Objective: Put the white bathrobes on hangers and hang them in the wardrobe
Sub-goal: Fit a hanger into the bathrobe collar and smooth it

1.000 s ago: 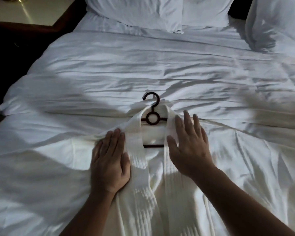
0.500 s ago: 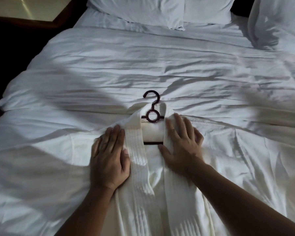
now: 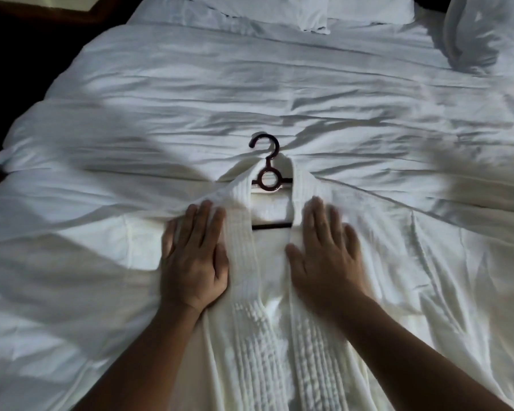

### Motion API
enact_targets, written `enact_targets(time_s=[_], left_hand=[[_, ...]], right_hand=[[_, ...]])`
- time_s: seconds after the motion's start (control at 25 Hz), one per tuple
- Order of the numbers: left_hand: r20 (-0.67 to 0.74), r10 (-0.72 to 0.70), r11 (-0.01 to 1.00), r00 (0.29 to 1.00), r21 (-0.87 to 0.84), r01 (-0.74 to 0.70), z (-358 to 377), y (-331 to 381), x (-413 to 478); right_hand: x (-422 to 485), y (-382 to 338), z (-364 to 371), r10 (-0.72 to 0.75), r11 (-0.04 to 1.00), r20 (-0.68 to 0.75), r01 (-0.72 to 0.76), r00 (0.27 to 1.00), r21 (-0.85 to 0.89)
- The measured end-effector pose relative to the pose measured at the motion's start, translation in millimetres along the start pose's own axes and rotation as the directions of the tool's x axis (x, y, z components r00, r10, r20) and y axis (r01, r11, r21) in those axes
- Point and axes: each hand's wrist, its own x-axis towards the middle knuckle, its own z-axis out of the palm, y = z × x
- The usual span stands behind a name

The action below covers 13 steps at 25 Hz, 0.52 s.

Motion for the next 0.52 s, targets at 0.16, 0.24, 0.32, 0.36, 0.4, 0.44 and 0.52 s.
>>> enact_targets(time_s=[0.16, 0.24, 0.32, 0.36, 0.4, 0.44, 0.52], left_hand=[[-0.007, 0.003, 1.0, 1.0, 0.007, -0.003, 2, 1, 5], [-0.027, 0.018, 1.0, 0.999, 0.011, -0.018, 2, 1, 3], [-0.05, 0.009, 1.0, 0.999, 0.017, -0.008, 0, 2, 1], [-0.05, 0.009, 0.999, 0.999, 0.034, -0.007, 0, 2, 1], [-0.026, 0.01, 0.997, 1.0, 0.071, -0.009, 1, 1, 1], [0.028, 0.004, 0.994, 1.0, 0.107, -0.006, 2, 1, 5], [0.171, -0.039, 0.987, 0.985, 0.162, 0.01, -7, 1, 17]], right_hand=[[9, 4, 20, 0.024, 0.999, 0.025, -0.023, 0.999, -0.035], [6, 2, 21, 0.014, 0.999, 0.039, -0.013, 0.999, -0.036], [3, 3, 20, 0.019, 0.998, 0.076, -0.015, 0.997, -0.061], [5, 2, 18, 0.032, 0.997, 0.119, -0.023, 0.992, -0.075], [11, 1, 17, 0.048, 0.994, 0.171, -0.031, 0.984, -0.104], [17, -3, 15, 0.09, 0.986, 0.233, -0.055, 0.968, -0.155], [26, -21, -3, 0.188, 0.96, 0.318, -0.106, 0.929, -0.257]])
